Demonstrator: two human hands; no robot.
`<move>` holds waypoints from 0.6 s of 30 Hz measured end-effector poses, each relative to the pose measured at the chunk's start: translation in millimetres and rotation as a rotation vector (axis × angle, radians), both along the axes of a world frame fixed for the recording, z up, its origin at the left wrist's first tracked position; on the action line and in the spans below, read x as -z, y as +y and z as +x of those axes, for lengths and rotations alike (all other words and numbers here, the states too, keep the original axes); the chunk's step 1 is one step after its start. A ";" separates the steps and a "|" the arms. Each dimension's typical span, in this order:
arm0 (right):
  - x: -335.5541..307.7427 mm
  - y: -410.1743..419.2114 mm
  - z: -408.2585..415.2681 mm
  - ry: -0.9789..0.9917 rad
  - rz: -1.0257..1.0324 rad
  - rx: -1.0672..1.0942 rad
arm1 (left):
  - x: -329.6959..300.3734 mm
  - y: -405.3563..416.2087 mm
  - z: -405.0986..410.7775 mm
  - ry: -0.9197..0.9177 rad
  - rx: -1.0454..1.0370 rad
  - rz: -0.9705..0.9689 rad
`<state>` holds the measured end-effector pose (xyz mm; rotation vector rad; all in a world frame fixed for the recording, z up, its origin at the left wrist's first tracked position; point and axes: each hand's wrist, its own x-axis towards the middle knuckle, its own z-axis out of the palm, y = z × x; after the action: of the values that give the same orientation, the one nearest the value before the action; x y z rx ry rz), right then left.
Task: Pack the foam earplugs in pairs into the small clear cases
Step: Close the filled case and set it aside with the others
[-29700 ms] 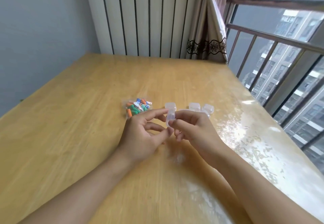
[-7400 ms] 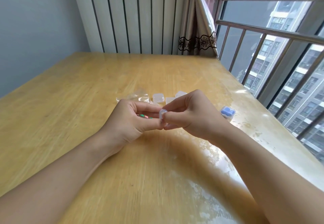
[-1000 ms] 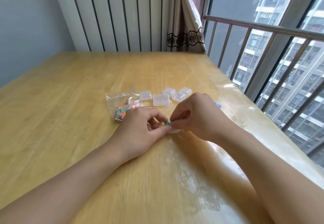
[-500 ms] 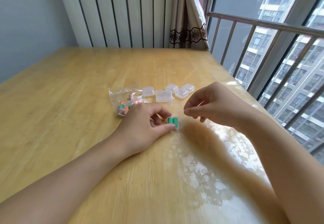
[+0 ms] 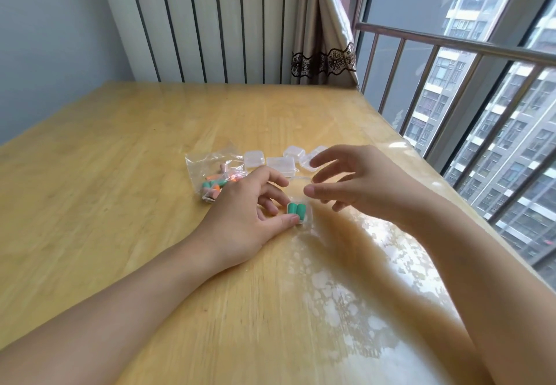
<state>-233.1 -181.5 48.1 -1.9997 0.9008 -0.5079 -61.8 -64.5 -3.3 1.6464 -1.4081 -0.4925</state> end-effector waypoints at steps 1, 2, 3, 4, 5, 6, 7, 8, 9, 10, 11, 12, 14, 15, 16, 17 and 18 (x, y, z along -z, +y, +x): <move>2.0 2.8 2.1 0.016 0.006 -0.047 | -0.1 0.1 0.1 0.004 0.000 0.001; 5.5 5.4 5.1 0.032 -0.008 -0.079 | -0.1 0.2 0.1 0.003 -0.002 0.001; 9.1 7.5 7.8 0.053 -0.052 -0.090 | 0.1 0.3 -0.1 -0.001 -0.005 0.001; 12.7 8.6 10.5 0.071 -0.115 -0.080 | -0.3 0.5 -0.4 -0.008 -0.012 -0.001; 15.1 9.1 12.2 0.083 -0.175 -0.064 | -0.5 0.7 -0.4 -0.022 -0.024 -0.004; 16.0 9.8 13.3 0.090 -0.221 -0.052 | -1.1 1.2 -0.4 -0.044 -0.042 -0.010; 15.6 10.3 13.4 0.101 -0.257 -0.051 | -2.2 1.7 -0.1 -0.069 -0.060 -0.018; 13.9 11.0 12.6 0.124 -0.291 -0.060 | -3.4 2.1 0.1 -0.095 -0.063 -0.027; 11.9 11.5 11.2 0.160 -0.321 -0.085 | -4.5 2.5 0.2 -0.126 -0.048 -0.037; 9.9 11.7 9.6 0.203 -0.340 -0.127 | -5.0 2.8 0.4 -0.162 -0.025 -0.041; 7.7 12.1 7.7 0.240 -0.344 -0.177 | -5.4 3.3 0.3 -0.199 -0.003 -0.042; 5.4 12.2 5.6 0.269 -0.336 -0.220 | -5.6 4.1 0.7 -0.231 0.013 -0.041; 2.1 11.8 1.9 0.303 -0.325 -0.269 | -5.4 5.1 1.3 -0.271 0.032 -0.040; 1.7 11.6 1.1 0.315 -0.335 -0.281 | -5.0 5.0 1.7 -0.280 0.037 -0.038; 2.1 11.4 1.2 0.318 -0.350 -0.284 | -5.0 5.1 1.7 -0.279 0.034 -0.029; 4.0 10.8 2.1 0.310 -0.362 -0.280 | -5.1 5.2 1.6 -0.272 0.023 -0.010; 6.1 10.3 3.4 0.292 -0.370 -0.273 | -5.4 5.4 1.4 -0.259 0.011 0.011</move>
<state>-229.6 -171.1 42.0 -2.5377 0.7229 -0.2422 -60.4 -59.2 2.1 1.7603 -1.6050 -0.3008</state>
